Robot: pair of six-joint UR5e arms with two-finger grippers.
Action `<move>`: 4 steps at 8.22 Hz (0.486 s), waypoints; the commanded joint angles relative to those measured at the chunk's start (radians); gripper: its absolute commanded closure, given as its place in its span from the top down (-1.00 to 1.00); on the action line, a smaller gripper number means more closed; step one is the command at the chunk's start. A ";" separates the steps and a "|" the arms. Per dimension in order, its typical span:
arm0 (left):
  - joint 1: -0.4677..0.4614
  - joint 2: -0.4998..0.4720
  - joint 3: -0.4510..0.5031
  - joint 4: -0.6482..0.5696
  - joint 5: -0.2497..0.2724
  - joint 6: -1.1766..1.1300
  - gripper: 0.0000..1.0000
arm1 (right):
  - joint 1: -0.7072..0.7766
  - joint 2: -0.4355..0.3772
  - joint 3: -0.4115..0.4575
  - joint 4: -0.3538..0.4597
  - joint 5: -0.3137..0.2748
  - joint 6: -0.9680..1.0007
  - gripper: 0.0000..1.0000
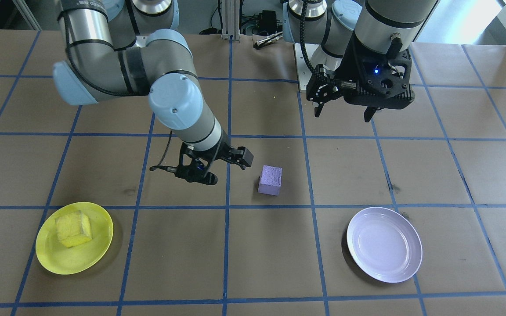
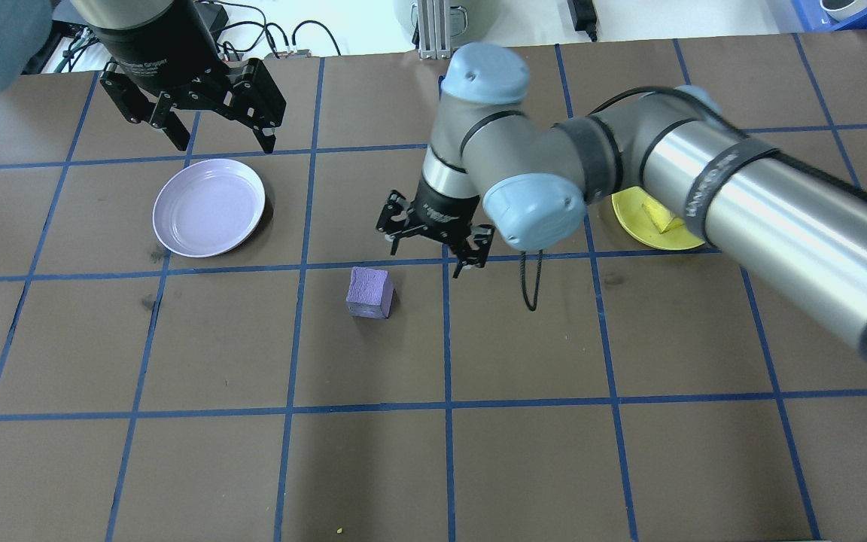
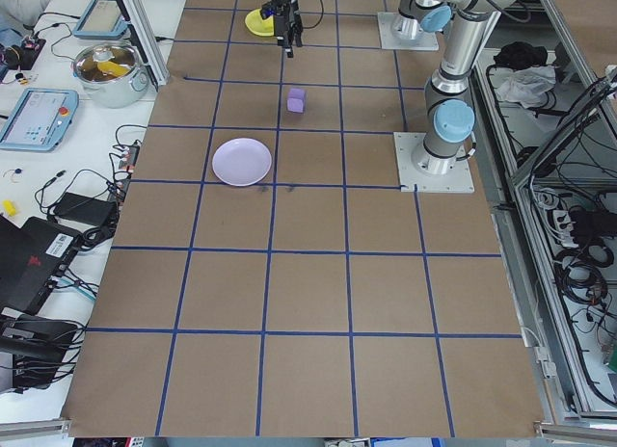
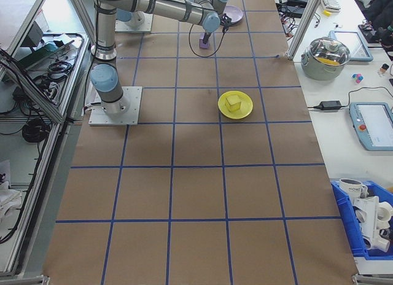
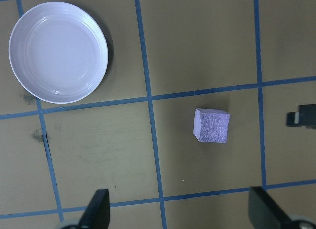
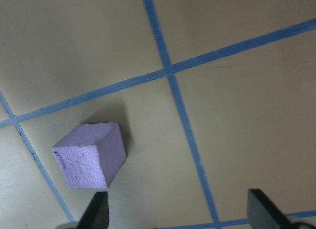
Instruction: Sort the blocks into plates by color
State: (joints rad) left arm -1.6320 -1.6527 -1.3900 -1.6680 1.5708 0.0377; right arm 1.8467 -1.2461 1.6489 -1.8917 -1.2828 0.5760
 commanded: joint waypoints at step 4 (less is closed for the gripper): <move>-0.035 -0.061 -0.036 0.072 -0.011 -0.155 1.00 | -0.319 -0.213 -0.014 0.343 -0.269 -0.617 1.00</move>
State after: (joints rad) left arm -1.6459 -1.6905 -1.3981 -1.6561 1.5626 -0.0236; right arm 1.6099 -1.4028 1.6402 -1.6832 -1.4833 0.1269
